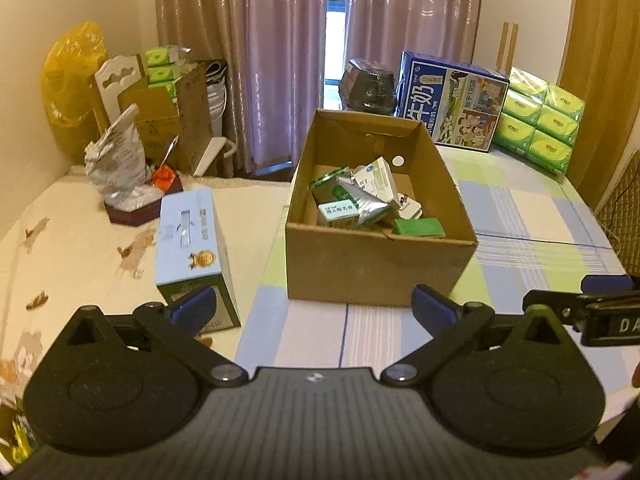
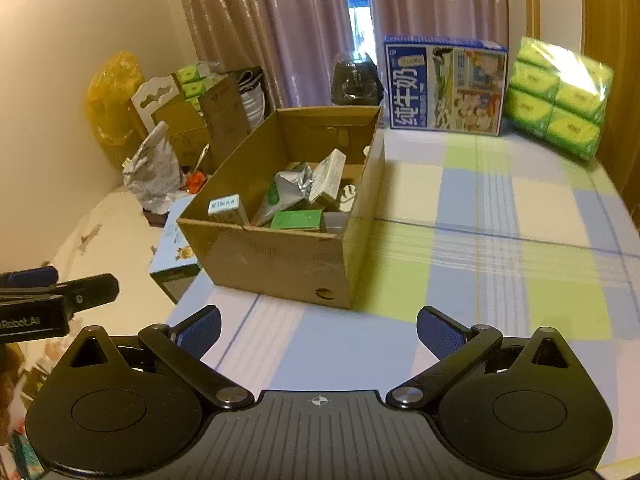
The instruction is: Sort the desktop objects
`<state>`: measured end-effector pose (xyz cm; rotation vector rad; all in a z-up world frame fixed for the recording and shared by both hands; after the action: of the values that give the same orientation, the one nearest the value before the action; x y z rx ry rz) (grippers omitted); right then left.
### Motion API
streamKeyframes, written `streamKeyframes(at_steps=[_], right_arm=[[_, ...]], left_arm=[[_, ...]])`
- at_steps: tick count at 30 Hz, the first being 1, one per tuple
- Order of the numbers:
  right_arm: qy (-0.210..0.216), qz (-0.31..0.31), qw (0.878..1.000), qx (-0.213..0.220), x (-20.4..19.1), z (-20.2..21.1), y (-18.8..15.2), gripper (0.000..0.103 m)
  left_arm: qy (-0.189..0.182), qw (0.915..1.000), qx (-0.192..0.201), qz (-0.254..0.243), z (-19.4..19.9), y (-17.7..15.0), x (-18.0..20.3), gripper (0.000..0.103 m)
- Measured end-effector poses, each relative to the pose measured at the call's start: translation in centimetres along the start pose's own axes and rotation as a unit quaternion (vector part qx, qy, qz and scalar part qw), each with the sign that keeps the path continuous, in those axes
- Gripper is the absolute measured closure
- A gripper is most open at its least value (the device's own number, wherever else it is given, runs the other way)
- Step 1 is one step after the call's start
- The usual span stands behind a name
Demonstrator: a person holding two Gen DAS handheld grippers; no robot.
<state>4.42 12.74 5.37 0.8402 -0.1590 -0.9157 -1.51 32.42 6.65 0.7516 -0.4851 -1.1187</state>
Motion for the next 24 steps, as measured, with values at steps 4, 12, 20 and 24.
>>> streamKeyframes(at_steps=[4, 12, 20, 24], right_arm=[[-0.013, 0.004, 1.000, 0.003, -0.3, 1.3, -1.1, 0.002], [-0.013, 0.013, 1.000, 0.010, -1.0, 3.5, -2.6, 0.002], [-0.005, 0.019, 1.000, 0.019, -1.6, 4.8, -3.4, 0.002], [-0.005, 0.021, 1.000, 0.018, -1.7, 4.8, -3.8, 0.002]], left_arm=[[0.005, 1.0000, 0.000, 0.004, 1.9, -1.2, 0.1, 0.001], [0.012, 0.9991, -0.005, 0.041, 5.1, -2.8, -0.4, 0.001], [0.022, 0.9990, -0.010, 0.037, 6.6, -3.8, 0.2, 0.001], [0.020, 0.9991, -0.012, 0.035, 6.7, -4.2, 0.5, 0.001]])
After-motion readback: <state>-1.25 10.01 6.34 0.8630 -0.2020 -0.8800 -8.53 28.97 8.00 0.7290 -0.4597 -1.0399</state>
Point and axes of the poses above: each gripper's, at about its wrist camera, not at the fingertips, and z roughly against the way its jaws point, x to its right, y to its top, the point moved 2 cm from there along -z, roughly the way its jaws point, and after that the axes turned 4 degrees about y, right-handed, at the moved point
